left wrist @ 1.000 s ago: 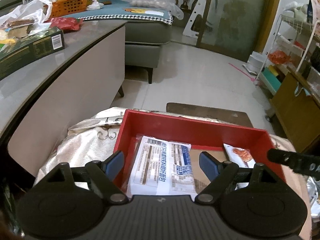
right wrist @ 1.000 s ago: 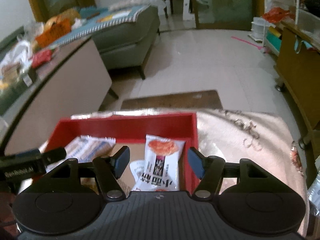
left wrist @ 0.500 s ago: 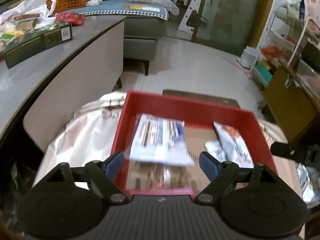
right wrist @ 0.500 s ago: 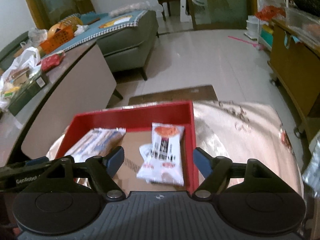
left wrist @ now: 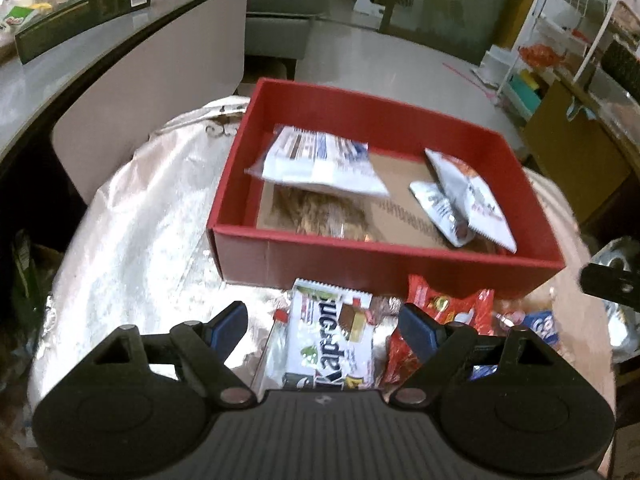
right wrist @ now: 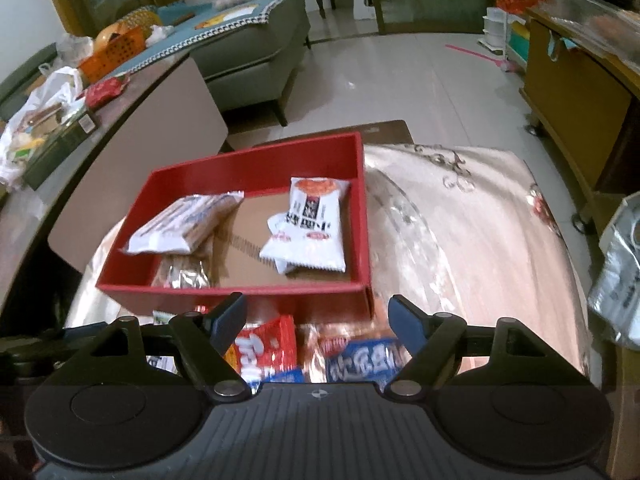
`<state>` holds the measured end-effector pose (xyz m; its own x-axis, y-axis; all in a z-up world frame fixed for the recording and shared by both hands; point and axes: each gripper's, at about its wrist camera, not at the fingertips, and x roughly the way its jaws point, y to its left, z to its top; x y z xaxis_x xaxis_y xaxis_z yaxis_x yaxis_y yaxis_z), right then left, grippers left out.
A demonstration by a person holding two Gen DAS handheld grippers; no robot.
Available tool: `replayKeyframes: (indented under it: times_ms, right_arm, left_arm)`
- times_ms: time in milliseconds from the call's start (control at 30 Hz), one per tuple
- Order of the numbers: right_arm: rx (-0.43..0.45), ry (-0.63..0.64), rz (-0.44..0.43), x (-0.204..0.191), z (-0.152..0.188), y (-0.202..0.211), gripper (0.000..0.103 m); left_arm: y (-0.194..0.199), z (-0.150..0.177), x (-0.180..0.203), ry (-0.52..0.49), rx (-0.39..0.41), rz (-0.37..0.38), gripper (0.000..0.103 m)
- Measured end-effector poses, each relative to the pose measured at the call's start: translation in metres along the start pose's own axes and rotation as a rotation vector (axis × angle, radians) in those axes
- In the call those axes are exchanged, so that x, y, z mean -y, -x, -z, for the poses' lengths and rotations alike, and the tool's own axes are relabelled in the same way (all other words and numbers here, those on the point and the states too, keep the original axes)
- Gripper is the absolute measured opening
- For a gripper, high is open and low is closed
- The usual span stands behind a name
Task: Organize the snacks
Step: 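Move both grippers back toward the remaining snack pile, then grasp the white Kaprons wafer with the left gripper while the right gripper grasps the silver sachet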
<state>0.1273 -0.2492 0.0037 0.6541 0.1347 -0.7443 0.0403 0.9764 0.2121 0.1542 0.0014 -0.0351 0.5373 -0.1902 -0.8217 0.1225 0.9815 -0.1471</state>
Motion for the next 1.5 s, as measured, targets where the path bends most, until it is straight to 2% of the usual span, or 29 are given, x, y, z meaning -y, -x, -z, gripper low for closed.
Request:
replayKeyframes:
  times_ms: [333,533,600,767,833,967,1267,1500]
  right_arm:
    - [-0.059,-0.003,0.009,0.008,0.017,-0.005,0.083]
    - [-0.081,0.009,-0.009,0.005,0.019,-0.011,0.083]
    - [-0.088,0.016,-0.012,0.004,0.019,-0.013,0.083]
    - [-0.101,0.024,-0.016,0.003,0.019,-0.016,0.083]
    - [-0.104,0.036,-0.017,0.000,0.020,-0.016,0.083]
    - [-0.101,0.060,-0.025,-0.005,0.023,-0.015,0.082]
    - [-0.167,0.127,-0.045,-0.029,0.042,-0.026,0.082]
    - [-0.210,0.209,-0.085,-0.067,0.064,-0.032,0.081]
  left_arm:
    - [-0.030,0.008,0.012,-0.058,-0.068,-0.049,0.077]
    - [-0.046,0.006,0.010,-0.035,-0.100,-0.059,0.080]
    - [-0.045,0.008,0.009,-0.030,-0.095,-0.086,0.080]
    - [-0.038,0.014,0.008,-0.050,-0.101,-0.112,0.065]
    - [-0.032,0.016,0.005,-0.036,-0.102,-0.101,0.054]
    - [-0.019,0.025,-0.001,-0.007,-0.112,-0.089,0.052]
    - [0.000,0.039,-0.002,-0.008,-0.116,-0.076,0.052]
    - [0.002,0.030,-0.011,0.010,-0.091,-0.062,0.052]
